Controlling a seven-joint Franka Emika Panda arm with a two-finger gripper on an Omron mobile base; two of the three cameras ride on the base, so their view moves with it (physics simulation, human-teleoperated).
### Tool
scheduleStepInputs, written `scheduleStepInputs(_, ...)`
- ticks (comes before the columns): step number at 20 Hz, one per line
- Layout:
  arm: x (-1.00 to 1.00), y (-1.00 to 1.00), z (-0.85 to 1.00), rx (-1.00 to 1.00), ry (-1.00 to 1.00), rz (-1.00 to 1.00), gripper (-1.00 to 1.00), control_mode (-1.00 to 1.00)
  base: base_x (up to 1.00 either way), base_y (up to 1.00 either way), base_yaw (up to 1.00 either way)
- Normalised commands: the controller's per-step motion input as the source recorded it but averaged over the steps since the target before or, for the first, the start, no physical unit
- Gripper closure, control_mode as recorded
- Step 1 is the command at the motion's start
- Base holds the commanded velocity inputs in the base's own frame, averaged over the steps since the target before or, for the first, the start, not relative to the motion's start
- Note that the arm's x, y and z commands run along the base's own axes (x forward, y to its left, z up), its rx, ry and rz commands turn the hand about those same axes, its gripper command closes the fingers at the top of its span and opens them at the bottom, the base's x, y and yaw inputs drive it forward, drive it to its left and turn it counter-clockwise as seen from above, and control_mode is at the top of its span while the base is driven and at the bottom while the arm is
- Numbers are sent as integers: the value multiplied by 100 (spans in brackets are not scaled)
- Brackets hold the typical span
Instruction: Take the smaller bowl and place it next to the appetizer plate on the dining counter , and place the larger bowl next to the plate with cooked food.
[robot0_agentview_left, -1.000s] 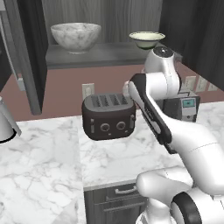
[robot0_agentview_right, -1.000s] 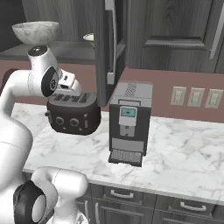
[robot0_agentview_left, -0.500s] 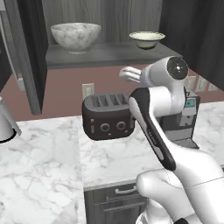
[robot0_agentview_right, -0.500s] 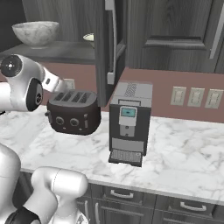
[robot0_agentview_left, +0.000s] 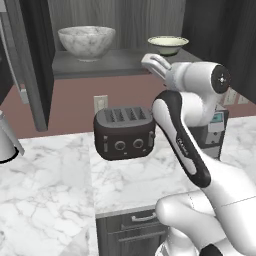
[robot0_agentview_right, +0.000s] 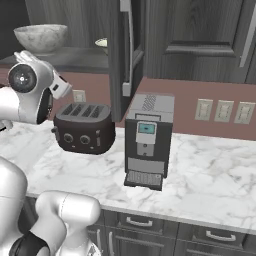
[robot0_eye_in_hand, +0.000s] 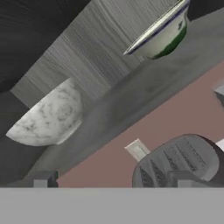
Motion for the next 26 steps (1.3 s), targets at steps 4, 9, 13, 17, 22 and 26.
scheduleStepInputs(4, 0, 36, 62, -4, -1, 3, -100, -100, 0, 0, 0)
scheduleStepInputs(9, 7, 18, 58, -19, 4, 0, -100, -100, 0, 0, 0)
scheduleStepInputs(13, 28, 24, 39, -19, 5, 0, -100, -100, 0, 0, 0)
scheduleStepInputs(17, 57, 17, 1, -3, 6, -2, -100, -100, 0, 0, 0)
scheduleStepInputs(22, 50, 3, 0, 3, -1, -5, -100, -100, 0, 0, 0)
scheduleStepInputs(26, 35, 21, 0, 11, -2, 0, -100, -100, 0, 0, 0)
